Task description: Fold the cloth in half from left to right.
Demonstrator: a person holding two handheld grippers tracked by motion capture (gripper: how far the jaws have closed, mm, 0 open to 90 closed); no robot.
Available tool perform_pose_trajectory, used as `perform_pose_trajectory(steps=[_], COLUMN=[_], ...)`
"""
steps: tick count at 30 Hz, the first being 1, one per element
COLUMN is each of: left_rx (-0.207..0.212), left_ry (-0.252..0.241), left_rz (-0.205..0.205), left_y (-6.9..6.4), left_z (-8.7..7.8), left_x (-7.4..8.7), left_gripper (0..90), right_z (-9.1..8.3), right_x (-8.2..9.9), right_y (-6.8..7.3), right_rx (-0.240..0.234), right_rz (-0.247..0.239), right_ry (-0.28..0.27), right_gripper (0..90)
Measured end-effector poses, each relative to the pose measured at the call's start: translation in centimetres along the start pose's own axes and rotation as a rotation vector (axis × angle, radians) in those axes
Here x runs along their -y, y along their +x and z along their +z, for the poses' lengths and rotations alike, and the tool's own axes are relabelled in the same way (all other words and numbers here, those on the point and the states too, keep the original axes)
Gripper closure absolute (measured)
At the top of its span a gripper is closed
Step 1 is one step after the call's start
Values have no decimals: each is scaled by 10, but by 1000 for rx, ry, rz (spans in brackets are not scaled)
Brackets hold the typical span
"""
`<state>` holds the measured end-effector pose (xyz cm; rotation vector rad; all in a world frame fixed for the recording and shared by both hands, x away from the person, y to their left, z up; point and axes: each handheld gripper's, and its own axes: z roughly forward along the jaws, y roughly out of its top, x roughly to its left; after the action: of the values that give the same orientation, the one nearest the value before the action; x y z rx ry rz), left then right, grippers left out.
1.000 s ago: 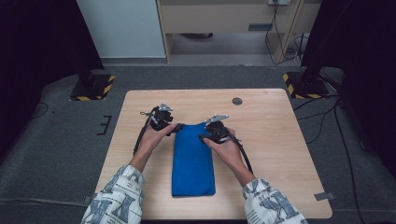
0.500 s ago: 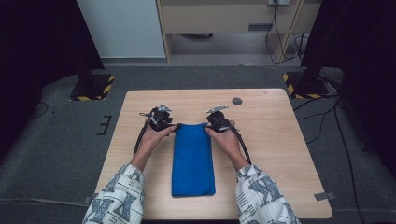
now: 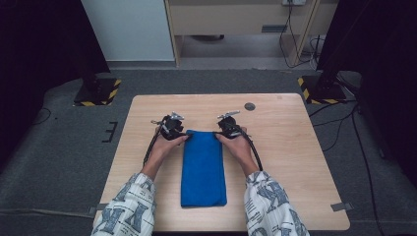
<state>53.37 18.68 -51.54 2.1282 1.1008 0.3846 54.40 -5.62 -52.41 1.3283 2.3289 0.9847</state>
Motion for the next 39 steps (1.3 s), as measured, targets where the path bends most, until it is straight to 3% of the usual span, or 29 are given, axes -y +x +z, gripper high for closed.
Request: perform_pose_trajectory(steps=[8,13,17,24,28,39], left_rx=[6,6,12,48,38,47], left_ry=[16,30,22,13,11,-15], left_rz=[-6,-1,-9,-13,-5,4], left_y=[-1,-2,-2,-6,-7,-15], left_z=[6,9,10,10,9,5], left_x=[2,4,5,5,5,-1], left_gripper=[395,403,425,623,715,845], right_z=[2,3,2,2,2,-3], right_x=[1,1,1,1,1,1], right_y=[0,5,6,8,9,7], right_rx=[-5,-18,-30,-49,-69,-76], right_rz=[-12,-60,-63,-73,-79,-69], right_ry=[10,10,18,21,17,-7], right_gripper=[527,562,607,725,801,853])
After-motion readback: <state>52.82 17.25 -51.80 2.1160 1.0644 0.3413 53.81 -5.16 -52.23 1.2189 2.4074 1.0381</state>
